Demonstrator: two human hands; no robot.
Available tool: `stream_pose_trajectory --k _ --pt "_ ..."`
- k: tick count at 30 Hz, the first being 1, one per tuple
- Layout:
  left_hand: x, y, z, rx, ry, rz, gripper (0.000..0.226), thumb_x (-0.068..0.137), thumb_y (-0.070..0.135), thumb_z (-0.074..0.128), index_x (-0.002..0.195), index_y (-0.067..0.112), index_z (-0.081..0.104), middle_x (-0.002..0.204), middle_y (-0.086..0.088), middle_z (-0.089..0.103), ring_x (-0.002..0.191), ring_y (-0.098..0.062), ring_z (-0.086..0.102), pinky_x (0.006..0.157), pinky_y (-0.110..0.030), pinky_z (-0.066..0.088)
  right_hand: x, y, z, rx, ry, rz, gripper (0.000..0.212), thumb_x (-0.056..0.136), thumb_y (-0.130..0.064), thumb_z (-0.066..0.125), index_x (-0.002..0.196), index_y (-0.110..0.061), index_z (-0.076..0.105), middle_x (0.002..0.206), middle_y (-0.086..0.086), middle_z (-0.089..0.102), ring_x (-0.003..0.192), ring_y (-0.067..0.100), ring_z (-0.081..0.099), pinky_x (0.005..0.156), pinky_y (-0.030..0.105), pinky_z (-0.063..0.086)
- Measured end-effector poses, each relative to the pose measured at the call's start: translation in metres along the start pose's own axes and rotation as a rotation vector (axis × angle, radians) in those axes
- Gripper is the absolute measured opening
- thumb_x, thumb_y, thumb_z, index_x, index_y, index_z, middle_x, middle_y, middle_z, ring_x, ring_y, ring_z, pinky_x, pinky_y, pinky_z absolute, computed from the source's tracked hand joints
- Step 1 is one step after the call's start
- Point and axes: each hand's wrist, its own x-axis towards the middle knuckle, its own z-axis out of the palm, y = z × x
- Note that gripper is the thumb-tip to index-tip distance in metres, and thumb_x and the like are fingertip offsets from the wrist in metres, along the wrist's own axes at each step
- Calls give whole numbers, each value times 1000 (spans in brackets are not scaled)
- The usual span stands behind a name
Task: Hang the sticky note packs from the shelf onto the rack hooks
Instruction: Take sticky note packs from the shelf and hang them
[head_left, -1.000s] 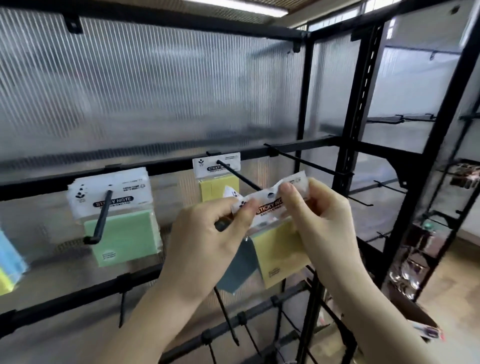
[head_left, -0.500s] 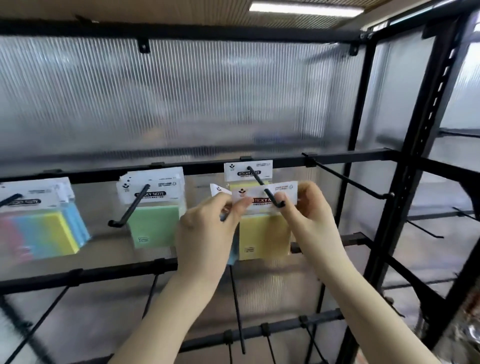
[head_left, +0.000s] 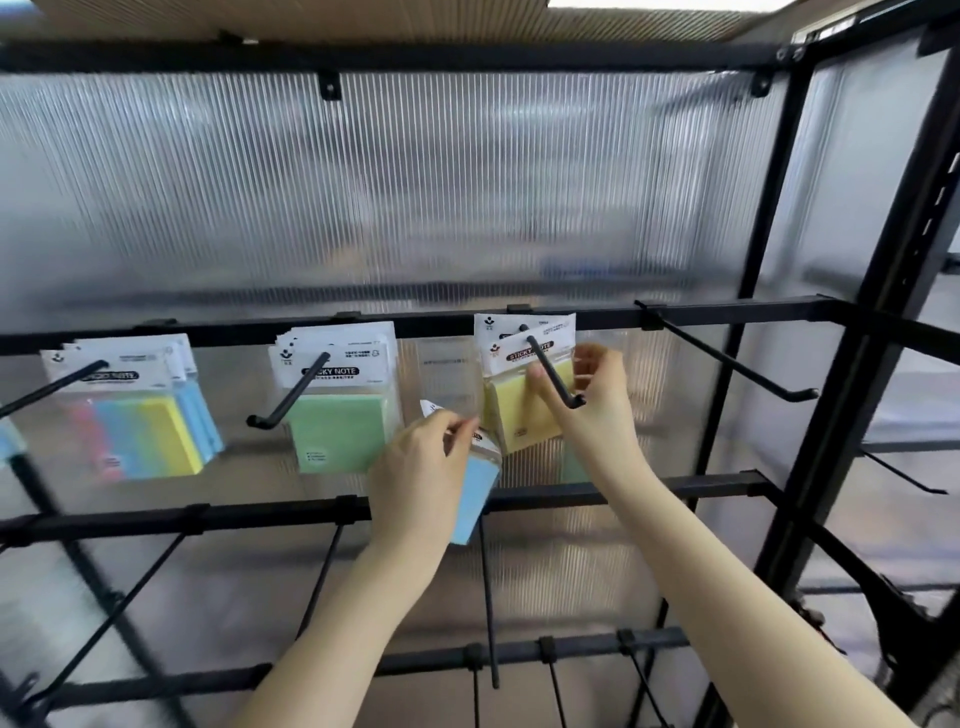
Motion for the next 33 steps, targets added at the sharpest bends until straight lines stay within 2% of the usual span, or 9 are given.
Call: stream_pose_trajectory --k 4,7,10,14,17,19,23,27,33 --pt "-4 -8 -4 -94 28 18 17 95 21 57 90 10 70 78 0 69 65 -19 53 54 -27 29 4 2 10 4 17 64 51 84 -34 71 121 -14 42 117 3 50 108 21 53 92 44 49" --pt "-9 -14 -6 -216 15 -5 18 96 17 55 92 9 70 78 -1 68 68 -23 57 57 -33 38 3 6 15 -9 42 87 47 83 -33 72 115 -17 42 113 2 50 104 20 55 88 43 52" --pt "-13 -19 -9 -281 -19 1 19 96 18 54 93 8 70 79 0 69 72 -22 61 62 -37 46 -4 20 21 -146 7 167 49 83 -24 71 119 -6 43 116 11 52 105 27 56 87 44 52" --pt "-18 -25 -17 -331 -24 4 20 96 22 54 94 11 70 74 8 64 60 -5 53 53 -20 36 -31 29 26 -180 -103 373 33 92 -25 60 113 -4 46 102 6 56 79 14 56 57 25 43" --pt "-21 -29 -30 -401 -22 21 21 96 23 54 95 11 71 78 5 68 64 -2 54 55 -15 38 -51 22 29 -165 -177 430 29 96 -21 49 106 5 57 86 12 59 78 22 56 66 34 47" --pt "-25 -33 -43 -440 -19 43 27 95 31 52 96 11 71 82 5 70 70 -4 56 57 -16 40 -63 6 33 -89 -209 455 27 99 -23 47 103 -2 63 89 13 68 79 24 64 74 39 53" --pt "-33 -50 -72 -453 37 111 33 93 34 48 94 9 70 82 12 65 74 -1 56 60 -8 39 -91 -33 49 148 -313 357 25 99 -33 46 94 -18 66 77 -4 72 68 7 67 63 24 55" --pt "-35 -79 -102 -470 117 141 24 94 22 53 93 3 68 82 8 66 71 -2 58 65 -6 40 -121 -63 77 284 -511 241 34 83 -47 51 95 -19 67 86 -9 73 80 4 66 66 19 53" --pt "-37 -131 -149 -493 177 119 25 95 26 53 93 5 66 82 11 64 73 3 58 67 -4 40 -150 -93 140 290 -575 143 14 93 -17 56 103 -21 65 92 -13 74 81 -2 63 68 14 47"
